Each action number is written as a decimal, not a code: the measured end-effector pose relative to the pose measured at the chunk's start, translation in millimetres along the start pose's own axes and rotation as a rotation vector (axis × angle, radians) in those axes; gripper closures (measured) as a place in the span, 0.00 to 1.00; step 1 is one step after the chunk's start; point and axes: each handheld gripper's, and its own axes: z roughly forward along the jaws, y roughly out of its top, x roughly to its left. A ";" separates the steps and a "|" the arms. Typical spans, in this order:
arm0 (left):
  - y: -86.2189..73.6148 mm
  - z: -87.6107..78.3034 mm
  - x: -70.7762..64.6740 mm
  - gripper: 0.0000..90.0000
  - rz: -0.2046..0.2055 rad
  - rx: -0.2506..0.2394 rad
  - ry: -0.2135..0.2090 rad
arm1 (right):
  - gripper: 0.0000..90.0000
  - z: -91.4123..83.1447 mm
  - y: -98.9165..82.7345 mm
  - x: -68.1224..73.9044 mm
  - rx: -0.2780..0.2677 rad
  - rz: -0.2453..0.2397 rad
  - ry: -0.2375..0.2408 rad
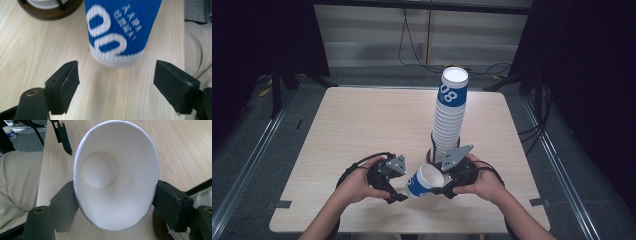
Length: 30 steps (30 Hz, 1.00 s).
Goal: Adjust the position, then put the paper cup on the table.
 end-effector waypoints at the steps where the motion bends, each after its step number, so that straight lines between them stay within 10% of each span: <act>1: -1.2 -0.4 0.7 0.21 -0.005 0.003 0.007 | 0.27 -0.2 0.3 -0.1 0.009 -0.003 -0.001; 30: -14.9 -4.5 11.4 0.20 -0.045 0.021 0.031 | 0.23 10.2 5.8 -4.2 0.153 -0.015 0.025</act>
